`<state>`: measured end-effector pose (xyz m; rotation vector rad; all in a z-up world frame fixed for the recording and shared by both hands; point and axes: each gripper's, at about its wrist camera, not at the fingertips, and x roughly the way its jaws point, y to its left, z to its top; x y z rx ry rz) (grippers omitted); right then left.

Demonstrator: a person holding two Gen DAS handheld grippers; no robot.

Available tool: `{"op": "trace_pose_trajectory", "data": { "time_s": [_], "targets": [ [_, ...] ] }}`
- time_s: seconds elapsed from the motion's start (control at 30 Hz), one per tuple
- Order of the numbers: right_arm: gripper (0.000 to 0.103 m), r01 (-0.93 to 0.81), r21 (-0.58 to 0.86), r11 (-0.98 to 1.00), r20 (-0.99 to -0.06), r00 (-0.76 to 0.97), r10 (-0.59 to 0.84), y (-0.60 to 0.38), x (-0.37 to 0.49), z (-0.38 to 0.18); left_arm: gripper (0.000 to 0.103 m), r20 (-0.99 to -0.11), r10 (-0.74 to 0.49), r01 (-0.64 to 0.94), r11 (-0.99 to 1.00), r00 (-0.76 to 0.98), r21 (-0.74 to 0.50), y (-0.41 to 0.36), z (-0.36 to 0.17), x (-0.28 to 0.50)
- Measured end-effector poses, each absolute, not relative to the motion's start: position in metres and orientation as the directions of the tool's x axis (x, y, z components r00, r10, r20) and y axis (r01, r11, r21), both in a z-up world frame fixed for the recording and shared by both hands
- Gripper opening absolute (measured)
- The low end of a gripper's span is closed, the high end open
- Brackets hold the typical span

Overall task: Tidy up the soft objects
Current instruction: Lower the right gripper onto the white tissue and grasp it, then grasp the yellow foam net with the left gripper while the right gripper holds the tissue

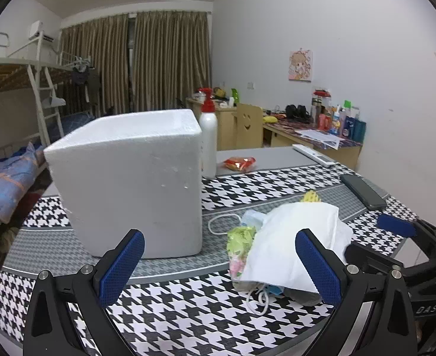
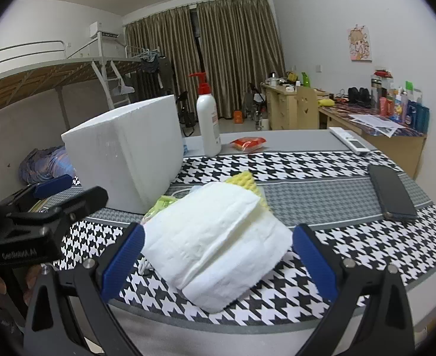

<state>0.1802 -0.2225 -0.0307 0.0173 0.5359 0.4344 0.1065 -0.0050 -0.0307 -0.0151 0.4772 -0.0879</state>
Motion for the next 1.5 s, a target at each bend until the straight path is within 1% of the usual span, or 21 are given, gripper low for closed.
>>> {"op": "trace_pose_trajectory", "data": {
  "time_s": [0.13,0.27,0.33,0.4,0.43,0.5,0.57,0.63,0.67,0.73,0.77,0.83,0.87,1.0,1.2,1.5],
  "targets": [
    [0.095,-0.395,0.143,0.908,-0.521,0.75,0.408,-0.22,0.193,-0.037,0.102,-0.474,-0.077,0.071,0.997,0.877,-0.03,-0.002,-0.036,0.114],
    [0.09,-0.411,0.149,0.899,-0.547,0.723,0.422,-0.214,0.199,-0.044,0.102,-0.484,-0.063,0.052,0.998,0.873,-0.035,0.003,-0.04,0.12],
    [0.085,-0.414,0.15,0.898,-0.555,0.716,0.423,-0.212,0.202,-0.046,0.102,-0.492,-0.057,0.046,0.998,0.869,-0.035,0.004,-0.042,0.123],
    [0.081,-0.421,0.156,0.893,-0.57,0.7,0.43,-0.21,0.205,-0.05,0.102,-0.495,-0.059,0.046,0.998,0.867,-0.038,0.005,-0.044,0.125],
    [0.075,-0.423,0.158,0.892,-0.577,0.694,0.431,-0.209,0.206,-0.052,0.102,-0.496,-0.06,0.047,0.998,0.866,-0.039,0.005,-0.045,0.125],
    [0.065,-0.436,0.171,0.884,-0.597,0.667,0.445,-0.208,0.209,-0.057,0.102,-0.499,-0.058,0.045,0.998,0.865,-0.037,0.004,-0.046,0.127],
    [0.057,-0.439,0.177,0.881,-0.606,0.657,0.449,-0.208,0.21,-0.06,0.102,-0.504,-0.059,0.045,0.998,0.862,-0.04,0.005,-0.048,0.129],
    [0.046,-0.443,0.181,0.878,-0.613,0.647,0.453,-0.209,0.209,-0.062,0.102,-0.511,-0.059,0.045,0.998,0.858,-0.039,0.004,-0.05,0.131],
    [0.044,-0.444,0.186,0.877,-0.614,0.644,0.456,-0.209,0.209,-0.062,0.102,-0.515,-0.059,0.046,0.998,0.855,-0.038,0.003,-0.051,0.132],
    [0.032,-0.45,0.183,0.874,-0.614,0.642,0.459,-0.21,0.206,-0.061,0.102,-0.517,-0.067,0.055,0.998,0.853,-0.038,0.001,-0.052,0.133],
    [0.028,-0.451,0.183,0.873,-0.613,0.642,0.46,-0.211,0.205,-0.061,0.102,-0.518,-0.069,0.058,0.998,0.852,-0.037,0.0,-0.052,0.133],
    [0.013,-0.458,0.195,0.867,-0.612,0.634,0.473,-0.214,0.205,-0.06,0.102,-0.519,-0.071,0.063,0.997,0.852,-0.032,-0.002,-0.052,0.133],
    [0.011,-0.457,0.195,0.868,-0.609,0.637,0.472,-0.215,0.204,-0.059,0.102,-0.517,-0.071,0.064,0.997,0.853,-0.032,-0.002,-0.052,0.133],
    [0.007,-0.457,0.185,0.87,-0.58,0.663,0.472,-0.224,0.198,-0.05,0.102,-0.519,-0.074,0.067,0.997,0.852,-0.033,-0.005,-0.05,0.135],
    [0.006,-0.433,0.166,0.886,-0.53,0.719,0.45,-0.244,0.188,-0.031,0.102,-0.51,-0.083,0.081,0.996,0.856,-0.026,-0.013,-0.047,0.136],
    [0.006,-0.339,0.193,0.921,-0.496,0.776,0.39,-0.282,0.189,-0.023,0.102,-0.514,-0.137,0.149,0.989,0.847,-0.018,-0.034,-0.044,0.138]
  ]
}}
